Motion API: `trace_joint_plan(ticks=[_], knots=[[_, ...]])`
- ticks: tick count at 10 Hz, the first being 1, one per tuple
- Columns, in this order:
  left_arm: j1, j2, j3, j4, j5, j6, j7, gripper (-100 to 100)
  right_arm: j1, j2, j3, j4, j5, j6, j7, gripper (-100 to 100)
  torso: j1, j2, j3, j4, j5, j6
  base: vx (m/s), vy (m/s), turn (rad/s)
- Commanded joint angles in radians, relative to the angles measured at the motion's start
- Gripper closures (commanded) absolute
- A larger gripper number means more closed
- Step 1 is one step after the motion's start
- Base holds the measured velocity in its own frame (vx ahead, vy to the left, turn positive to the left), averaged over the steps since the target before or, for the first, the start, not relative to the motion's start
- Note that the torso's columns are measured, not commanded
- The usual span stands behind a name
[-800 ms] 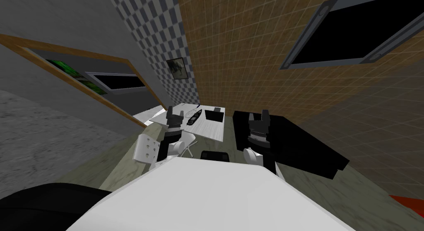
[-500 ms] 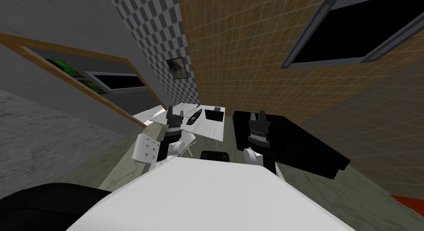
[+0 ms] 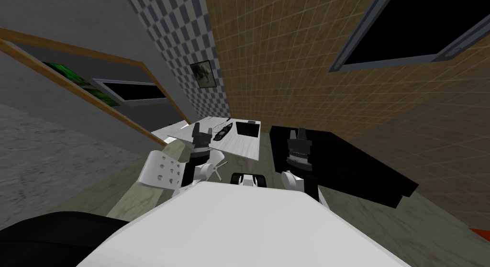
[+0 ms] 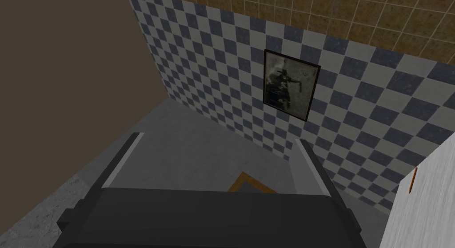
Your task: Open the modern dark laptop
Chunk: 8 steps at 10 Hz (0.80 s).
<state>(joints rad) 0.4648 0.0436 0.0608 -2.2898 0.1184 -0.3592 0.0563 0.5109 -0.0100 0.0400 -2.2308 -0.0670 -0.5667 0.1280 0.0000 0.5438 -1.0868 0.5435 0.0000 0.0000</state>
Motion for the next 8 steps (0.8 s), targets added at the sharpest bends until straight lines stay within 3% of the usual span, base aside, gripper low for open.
trace_joint_plan(ticks=[1, 2, 4, 8], knots=[[0.000, 0.000, 0.000, 0.000, 0.000, 0.000, 0.000, 0, 0.000, 0.000, 0.000, 0.000, 0.000, 0.000, 0.000, 0, 0.000, 0.074, -0.148, 0.074, 0.000, 0.000, 0.000, 0.000, 0.000], [-0.012, 0.032, 0.006, 0.017, -0.005, 0.010, -0.001, -100, 0.000, 0.000, 0.000, 0.000, 0.000, 0.000, 0.000, 0, 0.000, 0.148, -0.295, 0.148, 0.000, 0.000, 0.001, 0.005, -0.079], [-0.040, 0.073, 0.018, 0.055, -0.017, 0.034, -0.002, -100, 0.000, 0.000, 0.000, 0.000, 0.000, 0.000, 0.000, 0, 0.001, 0.191, -0.384, 0.190, 0.000, 0.000, -0.008, 0.015, -0.132], [-0.109, 0.129, 0.050, 0.148, -0.045, 0.093, -0.005, -100, 0.000, 0.000, 0.000, 0.001, 0.000, 0.000, 0.000, 0, 0.000, 0.194, -0.389, 0.194, 0.000, 0.000, -0.014, 0.025, -0.195]])
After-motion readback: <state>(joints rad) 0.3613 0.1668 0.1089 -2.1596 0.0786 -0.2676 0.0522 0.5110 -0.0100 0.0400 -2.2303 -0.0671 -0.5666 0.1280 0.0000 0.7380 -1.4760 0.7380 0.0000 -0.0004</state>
